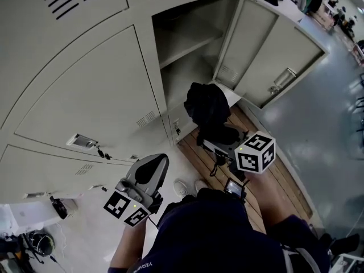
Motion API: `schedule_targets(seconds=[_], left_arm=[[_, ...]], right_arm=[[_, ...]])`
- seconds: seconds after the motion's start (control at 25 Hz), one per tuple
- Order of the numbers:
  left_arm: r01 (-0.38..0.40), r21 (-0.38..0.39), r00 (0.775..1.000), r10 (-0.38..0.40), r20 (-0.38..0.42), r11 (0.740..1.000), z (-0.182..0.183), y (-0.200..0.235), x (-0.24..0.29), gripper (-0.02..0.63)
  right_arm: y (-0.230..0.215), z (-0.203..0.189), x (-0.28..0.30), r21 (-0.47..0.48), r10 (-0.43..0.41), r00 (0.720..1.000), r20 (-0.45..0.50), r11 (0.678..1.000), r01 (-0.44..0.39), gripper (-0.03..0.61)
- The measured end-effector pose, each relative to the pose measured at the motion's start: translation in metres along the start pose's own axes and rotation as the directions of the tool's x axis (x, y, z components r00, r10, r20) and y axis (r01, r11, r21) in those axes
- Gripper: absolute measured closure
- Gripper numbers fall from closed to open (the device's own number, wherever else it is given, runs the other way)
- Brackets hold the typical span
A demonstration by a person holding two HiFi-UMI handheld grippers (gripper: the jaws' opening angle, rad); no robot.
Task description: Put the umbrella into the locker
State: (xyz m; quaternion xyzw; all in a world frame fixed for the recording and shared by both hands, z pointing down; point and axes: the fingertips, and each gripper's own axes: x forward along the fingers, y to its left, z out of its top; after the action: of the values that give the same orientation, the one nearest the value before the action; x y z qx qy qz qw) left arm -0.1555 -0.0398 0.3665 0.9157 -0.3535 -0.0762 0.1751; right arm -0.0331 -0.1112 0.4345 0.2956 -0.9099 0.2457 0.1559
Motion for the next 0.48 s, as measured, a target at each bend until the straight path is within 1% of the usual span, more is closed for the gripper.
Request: schedule_targets(seconds=[0.16,0.32,0.4,0.48], left_arm=[[0.005,0.005,1.000,-0.005,0.006,1.000,0.005,0.006,0.005,0.611],[0.000,0.005,1.000,0.000,0.008,1.000,0.009,0.011,0.013,0.611],[-0.005,0.002,1.000,0.005,0.006,1.000,0.009,0.014,0.017,0.611],[-0.014,-0.002,1.000,0.014,0.002,1.000,0.009,0.016,0.021,0.611]], right_arm=[[-0.014,0.008,0.009,-0.036,-0.040,0.999,-0.019,0.999,0.039,0.387],[-0.033,0.013,0.019,-0.117,-0.098,0.993,-0.071,0.989,0.090,0.387],[-0.045,0.017,0.026,-0.178,-0.139,0.985,-0.105,0.977,0.119,0.386],[-0.056,0.021,0.033,-0.261,-0.195,0.971,-0.139,0.953,0.154,0.387]])
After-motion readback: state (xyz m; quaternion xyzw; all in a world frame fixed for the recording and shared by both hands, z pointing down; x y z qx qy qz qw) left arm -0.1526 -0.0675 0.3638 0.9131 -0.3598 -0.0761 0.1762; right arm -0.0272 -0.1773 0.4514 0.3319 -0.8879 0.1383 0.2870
